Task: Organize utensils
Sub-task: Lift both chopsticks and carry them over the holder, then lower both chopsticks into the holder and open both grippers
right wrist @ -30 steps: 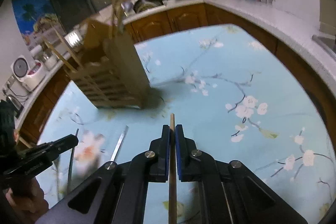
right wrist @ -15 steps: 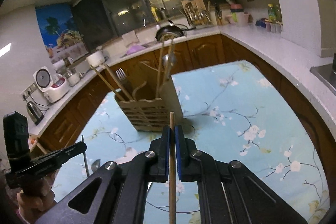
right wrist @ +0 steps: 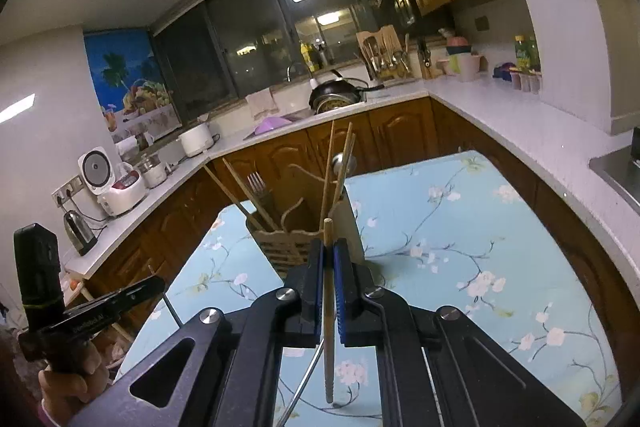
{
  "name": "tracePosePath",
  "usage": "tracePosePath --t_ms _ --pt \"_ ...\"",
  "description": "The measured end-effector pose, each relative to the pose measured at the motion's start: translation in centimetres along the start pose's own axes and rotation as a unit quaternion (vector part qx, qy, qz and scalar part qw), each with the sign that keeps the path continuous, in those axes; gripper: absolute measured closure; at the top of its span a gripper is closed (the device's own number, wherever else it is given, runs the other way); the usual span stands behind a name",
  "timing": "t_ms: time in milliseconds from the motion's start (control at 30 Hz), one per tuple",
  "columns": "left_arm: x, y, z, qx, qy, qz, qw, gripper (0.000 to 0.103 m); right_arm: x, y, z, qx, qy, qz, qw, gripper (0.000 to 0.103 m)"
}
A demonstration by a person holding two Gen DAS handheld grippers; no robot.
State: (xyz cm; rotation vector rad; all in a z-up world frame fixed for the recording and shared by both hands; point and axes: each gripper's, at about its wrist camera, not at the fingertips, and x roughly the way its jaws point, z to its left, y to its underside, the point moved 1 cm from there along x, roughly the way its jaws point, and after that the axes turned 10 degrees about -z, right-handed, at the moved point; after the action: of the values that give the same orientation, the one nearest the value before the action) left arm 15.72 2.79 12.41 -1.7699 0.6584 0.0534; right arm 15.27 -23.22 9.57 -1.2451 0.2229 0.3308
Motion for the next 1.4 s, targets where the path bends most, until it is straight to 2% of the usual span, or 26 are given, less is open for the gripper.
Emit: tracePosePath --t_ms 767,900,933,1400 --pt "1.0 -3.2 1.1 0.005 -0.001 -0.043 0.999 0.101 1.6 -3.3 0.1 -0.002 -0.004 -0.036 0.999 0.098" --pt "1.3 -4.6 1.2 0.01 -0.001 -0.061 0.9981 0.101 1.9 -4.8 0.3 -0.004 -0.003 -0.053 0.999 0.098" --pt "1.4 -4.8 1.3 0.013 -0.005 -0.085 0.9963 0.101 2.0 -5.1 0.3 -0.004 -0.003 -0.057 0.998 0.098" --pt "4.4 -10.0 1.6 0.037 -0.013 -0.157 0.9868 0.101 6.1 -12.0 1.5 -0.01 -0.005 -0.118 0.993 0.098"
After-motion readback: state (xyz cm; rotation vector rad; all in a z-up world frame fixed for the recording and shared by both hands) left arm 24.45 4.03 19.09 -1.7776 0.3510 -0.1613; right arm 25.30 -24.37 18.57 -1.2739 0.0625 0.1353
